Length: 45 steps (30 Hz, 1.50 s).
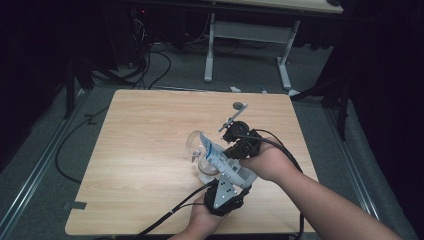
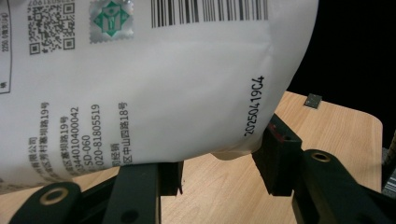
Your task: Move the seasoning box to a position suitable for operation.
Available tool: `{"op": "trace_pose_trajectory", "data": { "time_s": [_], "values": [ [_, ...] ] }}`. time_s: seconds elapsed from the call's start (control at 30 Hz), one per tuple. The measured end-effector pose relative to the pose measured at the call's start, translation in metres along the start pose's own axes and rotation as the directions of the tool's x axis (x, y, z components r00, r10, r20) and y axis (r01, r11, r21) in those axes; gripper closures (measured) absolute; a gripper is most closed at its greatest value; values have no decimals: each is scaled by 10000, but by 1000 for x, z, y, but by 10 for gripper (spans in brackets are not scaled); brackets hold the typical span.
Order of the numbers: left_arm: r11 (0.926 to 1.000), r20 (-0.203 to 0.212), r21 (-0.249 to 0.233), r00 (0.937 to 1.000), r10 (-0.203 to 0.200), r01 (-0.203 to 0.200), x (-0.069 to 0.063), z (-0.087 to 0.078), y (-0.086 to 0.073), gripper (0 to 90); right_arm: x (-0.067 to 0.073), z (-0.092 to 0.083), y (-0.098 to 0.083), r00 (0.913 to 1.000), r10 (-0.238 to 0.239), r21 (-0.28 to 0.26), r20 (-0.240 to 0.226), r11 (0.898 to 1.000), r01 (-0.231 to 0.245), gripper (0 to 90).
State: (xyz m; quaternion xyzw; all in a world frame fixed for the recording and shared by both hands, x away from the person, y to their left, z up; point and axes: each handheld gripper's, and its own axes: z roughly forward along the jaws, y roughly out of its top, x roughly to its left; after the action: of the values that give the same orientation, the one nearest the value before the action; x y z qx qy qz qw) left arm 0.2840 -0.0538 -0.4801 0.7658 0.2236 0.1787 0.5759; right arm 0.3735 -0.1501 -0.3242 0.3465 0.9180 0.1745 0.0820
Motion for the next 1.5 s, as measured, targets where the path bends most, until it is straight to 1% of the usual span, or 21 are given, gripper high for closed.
{"op": "trace_pose_trajectory", "data": {
  "time_s": [1.5],
  "values": [
    [9999,6,-147,10000,-20,20,-1,0,2,572,1,0,2,10000,-85,-47,5,10000,85,897]
  ]
}}
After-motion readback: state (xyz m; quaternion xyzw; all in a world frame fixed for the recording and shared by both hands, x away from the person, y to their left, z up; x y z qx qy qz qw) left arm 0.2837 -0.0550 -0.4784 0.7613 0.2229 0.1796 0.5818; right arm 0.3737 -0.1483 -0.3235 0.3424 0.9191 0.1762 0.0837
